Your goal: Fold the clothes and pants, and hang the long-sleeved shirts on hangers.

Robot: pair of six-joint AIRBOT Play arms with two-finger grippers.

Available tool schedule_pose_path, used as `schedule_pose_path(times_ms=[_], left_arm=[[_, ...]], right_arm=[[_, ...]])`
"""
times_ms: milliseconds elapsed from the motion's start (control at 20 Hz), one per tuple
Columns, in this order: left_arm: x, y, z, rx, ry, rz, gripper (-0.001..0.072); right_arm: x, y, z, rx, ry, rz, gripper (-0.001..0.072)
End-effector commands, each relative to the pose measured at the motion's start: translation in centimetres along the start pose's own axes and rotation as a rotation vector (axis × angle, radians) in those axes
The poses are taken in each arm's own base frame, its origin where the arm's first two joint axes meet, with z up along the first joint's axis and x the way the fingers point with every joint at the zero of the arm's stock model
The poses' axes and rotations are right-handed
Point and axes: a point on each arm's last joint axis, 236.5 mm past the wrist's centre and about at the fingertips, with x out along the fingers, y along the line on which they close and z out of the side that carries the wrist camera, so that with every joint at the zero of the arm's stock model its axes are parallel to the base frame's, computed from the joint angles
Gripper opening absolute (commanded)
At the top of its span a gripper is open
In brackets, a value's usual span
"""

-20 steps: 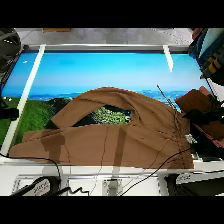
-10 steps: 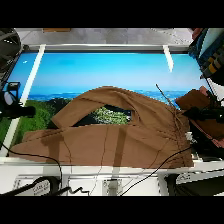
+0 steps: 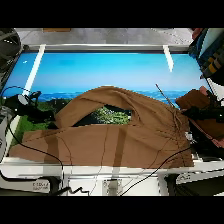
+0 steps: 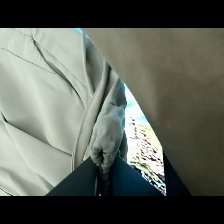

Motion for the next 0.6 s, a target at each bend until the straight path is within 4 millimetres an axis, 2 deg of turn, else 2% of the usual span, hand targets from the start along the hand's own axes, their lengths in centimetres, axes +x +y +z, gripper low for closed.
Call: schedule_pose_path(times_ms=[0, 50, 250, 350, 400, 450, 550], left_arm=[[1.5, -1.9, 0.5, -0.087, -0.006, -0.137, 0.0582], [1.5, -2.0, 1.0, -0.121, -0.025, -0.166, 0.0508], [1.2, -2.4, 3.4, -0.184, -0.124, -0.207, 0.0461], [0.9, -3.2, 3.9, -0.208, -0.136, -0.245, 0.0440], [0.9, -3.4, 3.8, -0.213, -0.134, -0.255, 0.0280], [0.9, -3.5, 3.8, -0.213, -0.130, -0.257, 0.0049], [0.9, -3.5, 3.8, -0.212, -0.131, -0.257, 0.0020]], right_arm=[[0.0, 0.0, 0.1, -0.001, -0.001, 0.000, 0.0032], [0.0, 0.0, 0.1, -0.001, -0.001, 0.000, 0.0032], [0.0, 0.0, 0.1, 0.000, -0.001, 0.001, 0.0032], [0.0, 0.0, 0.0, 0.000, -0.001, 0.001, 0.0032], [0.0, 0.1, 0.0, 0.001, -0.001, 0.002, 0.0032], [0.0, 0.1, 0.1, 0.001, -0.002, 0.003, 0.0032], [0.0, 0.3, 0.0, 0.003, -0.001, 0.012, 0.0032]])
